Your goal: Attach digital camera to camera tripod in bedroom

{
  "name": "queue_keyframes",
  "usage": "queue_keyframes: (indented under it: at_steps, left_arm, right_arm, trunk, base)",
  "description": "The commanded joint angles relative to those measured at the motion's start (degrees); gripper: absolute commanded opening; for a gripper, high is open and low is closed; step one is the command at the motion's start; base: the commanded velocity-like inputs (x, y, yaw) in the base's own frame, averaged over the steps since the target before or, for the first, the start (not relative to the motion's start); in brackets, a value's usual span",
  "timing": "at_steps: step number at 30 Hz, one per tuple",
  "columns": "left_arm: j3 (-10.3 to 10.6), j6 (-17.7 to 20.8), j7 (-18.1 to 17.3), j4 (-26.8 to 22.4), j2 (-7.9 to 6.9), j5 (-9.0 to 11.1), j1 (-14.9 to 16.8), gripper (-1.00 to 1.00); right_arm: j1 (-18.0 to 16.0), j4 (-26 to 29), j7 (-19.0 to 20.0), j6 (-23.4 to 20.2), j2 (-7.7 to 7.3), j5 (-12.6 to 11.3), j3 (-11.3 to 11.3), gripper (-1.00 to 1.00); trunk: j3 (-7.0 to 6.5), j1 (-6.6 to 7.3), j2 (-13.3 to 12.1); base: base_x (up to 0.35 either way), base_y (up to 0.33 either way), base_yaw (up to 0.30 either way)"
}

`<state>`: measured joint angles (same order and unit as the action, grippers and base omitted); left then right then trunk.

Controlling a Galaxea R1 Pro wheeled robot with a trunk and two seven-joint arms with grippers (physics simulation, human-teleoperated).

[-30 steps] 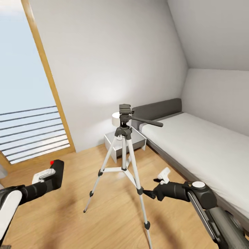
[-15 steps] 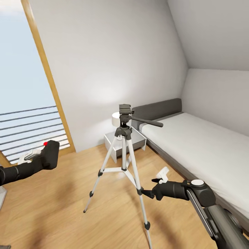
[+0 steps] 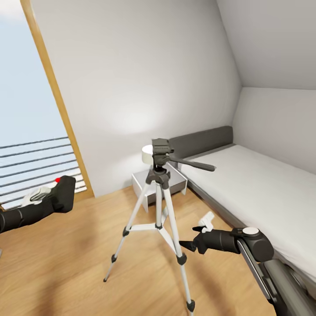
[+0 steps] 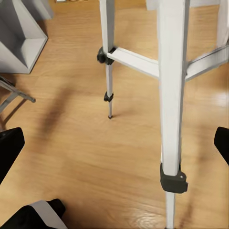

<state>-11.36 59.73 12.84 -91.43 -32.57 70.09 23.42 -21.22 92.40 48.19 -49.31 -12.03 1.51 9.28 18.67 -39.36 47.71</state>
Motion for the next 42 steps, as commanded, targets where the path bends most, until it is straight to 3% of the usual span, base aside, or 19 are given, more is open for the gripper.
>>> queue_keyframes:
  at_steps: [1, 42]
  left_arm:
    - [0.0, 0.3, 0.4, -0.1, 0.01, 0.5, 0.1, -1.00]
    - [0.2, 0.3, 0.4, -0.5, 0.38, 0.7, -0.1, -1.00]
  right_arm:
    - [-0.1, 0.1, 0.2, -0.3, -0.02, 0.2, 0.0, 1.00]
    - [0.4, 0.1, 3.6, 0.3, -0.07, 0.2, -0.1, 1.00]
  trunk:
    - [0.08, -0.03, 0.1]
    - [0.08, -0.03, 0.1]
  base:
    - [0.149, 0.029, 0.000]
    - [0.051, 0.022, 0.000]
